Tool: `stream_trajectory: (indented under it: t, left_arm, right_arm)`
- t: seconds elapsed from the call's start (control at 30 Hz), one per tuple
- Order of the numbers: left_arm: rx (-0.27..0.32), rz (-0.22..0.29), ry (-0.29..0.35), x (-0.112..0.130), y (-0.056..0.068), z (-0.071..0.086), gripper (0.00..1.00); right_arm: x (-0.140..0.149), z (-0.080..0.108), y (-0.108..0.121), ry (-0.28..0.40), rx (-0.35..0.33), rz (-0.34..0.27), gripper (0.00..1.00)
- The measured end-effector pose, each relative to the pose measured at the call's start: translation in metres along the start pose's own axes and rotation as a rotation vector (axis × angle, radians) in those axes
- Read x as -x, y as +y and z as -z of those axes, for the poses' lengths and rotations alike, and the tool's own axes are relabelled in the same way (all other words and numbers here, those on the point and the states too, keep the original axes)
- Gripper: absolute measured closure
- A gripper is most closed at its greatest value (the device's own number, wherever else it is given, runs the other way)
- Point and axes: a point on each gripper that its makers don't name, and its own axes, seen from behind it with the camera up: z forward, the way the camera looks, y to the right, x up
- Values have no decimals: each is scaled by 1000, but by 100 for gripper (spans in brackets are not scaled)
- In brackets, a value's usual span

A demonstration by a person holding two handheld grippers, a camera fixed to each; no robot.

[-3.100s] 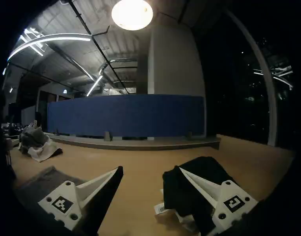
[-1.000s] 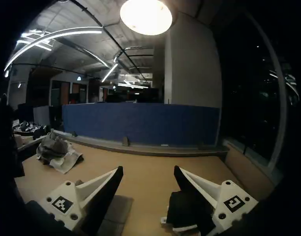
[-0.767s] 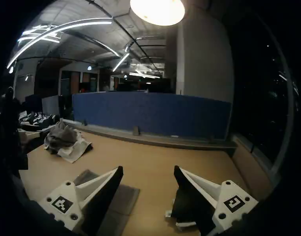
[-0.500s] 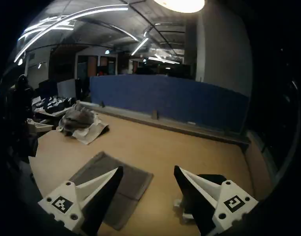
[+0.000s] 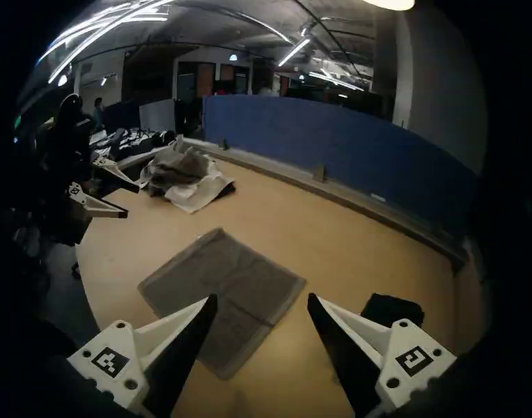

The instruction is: Fold towel

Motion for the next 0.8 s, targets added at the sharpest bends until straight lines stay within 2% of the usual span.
stream_trajectory:
  t: [0.17, 0.37, 0.8]
  left_arm:
    - [26, -19, -32, 11, 7, 0, 3]
    - [37, -19, -61, 31, 14, -4, 4]
    - [82, -63, -145, 96, 43, -25, 4]
  right_arm:
    - [10, -5, -6, -30, -14, 8, 0]
    - [30, -13, -11, -57, -15, 2, 0]
    - [86, -37, -29, -112, -15, -16, 0]
